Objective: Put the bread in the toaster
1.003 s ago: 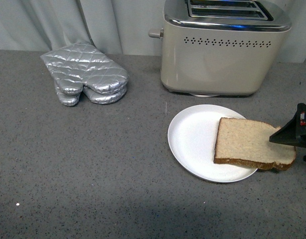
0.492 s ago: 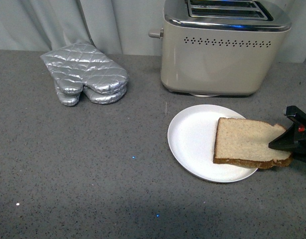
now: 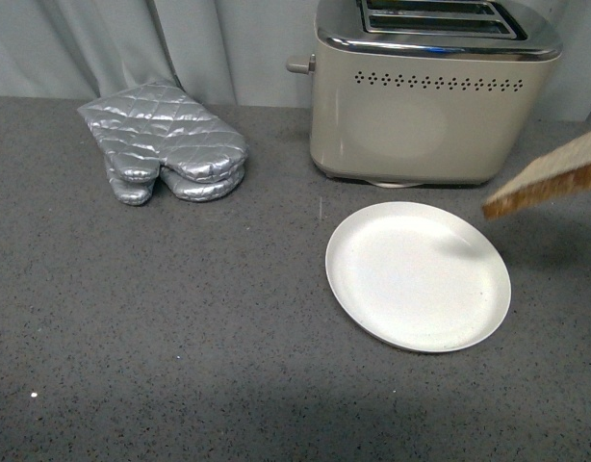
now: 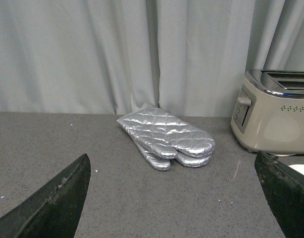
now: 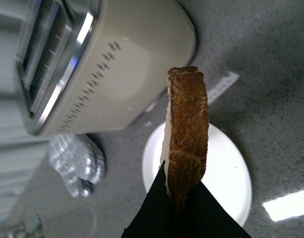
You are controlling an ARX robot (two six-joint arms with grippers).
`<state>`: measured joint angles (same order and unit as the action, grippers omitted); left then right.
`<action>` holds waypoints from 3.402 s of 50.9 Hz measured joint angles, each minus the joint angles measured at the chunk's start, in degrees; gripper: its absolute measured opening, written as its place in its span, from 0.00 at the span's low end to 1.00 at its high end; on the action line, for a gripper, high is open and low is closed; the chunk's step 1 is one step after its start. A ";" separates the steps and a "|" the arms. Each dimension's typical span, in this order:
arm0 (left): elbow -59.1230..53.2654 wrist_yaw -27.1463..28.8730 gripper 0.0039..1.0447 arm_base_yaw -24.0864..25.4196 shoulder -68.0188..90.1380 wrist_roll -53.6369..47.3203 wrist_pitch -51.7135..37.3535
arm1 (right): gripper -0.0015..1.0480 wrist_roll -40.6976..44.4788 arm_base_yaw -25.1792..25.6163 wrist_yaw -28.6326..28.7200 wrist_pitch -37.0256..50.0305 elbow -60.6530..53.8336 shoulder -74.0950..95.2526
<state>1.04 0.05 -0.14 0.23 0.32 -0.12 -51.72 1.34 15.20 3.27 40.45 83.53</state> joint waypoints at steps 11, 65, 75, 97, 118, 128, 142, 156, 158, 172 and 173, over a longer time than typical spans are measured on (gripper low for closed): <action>0.00 0.00 0.94 0.00 0.00 0.00 0.00 | 0.02 -17.18 -8.39 -19.17 1.36 4.04 -8.59; 0.00 0.00 0.94 0.00 0.00 -0.02 0.00 | 0.02 -34.01 -20.17 -32.44 -7.43 32.50 19.76; 0.00 0.00 0.94 0.00 0.00 -0.02 0.00 | 0.14 -31.36 -19.47 -31.52 -9.57 36.83 23.50; 0.00 0.00 0.94 0.00 0.00 -0.02 0.00 | 0.89 11.74 -19.41 -37.05 13.44 27.61 13.86; 0.00 0.00 0.94 0.00 0.00 -0.02 0.00 | 0.91 56.98 -17.73 -37.92 38.88 -6.01 -7.93; 0.00 0.00 0.94 0.00 0.00 -0.02 0.00 | 0.82 62.25 -12.31 -31.41 41.83 -20.52 -18.18; 0.00 0.00 0.94 0.00 0.00 -0.02 0.00 | 0.31 52.89 -7.56 -21.31 40.00 -30.73 -29.92; 0.00 0.00 0.94 0.00 0.00 -0.02 0.00 | 0.01 52.35 -2.36 -15.65 35.76 -35.04 -38.36; 0.00 0.02 0.94 0.00 0.00 -0.02 0.00 | 0.01 52.33 -1.70 -15.72 34.91 -35.54 -39.76; 0.00 0.00 0.94 0.00 0.00 -0.02 0.00 | 0.01 52.33 -1.46 -15.32 32.17 -39.06 -46.97; 0.00 0.02 0.94 0.00 0.00 -0.02 0.00 | 0.01 52.33 -1.46 -15.32 32.17 -39.45 -47.36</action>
<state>1.04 0.08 -0.14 0.23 0.30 -0.12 0.60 -0.12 -0.12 35.44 0.99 36.16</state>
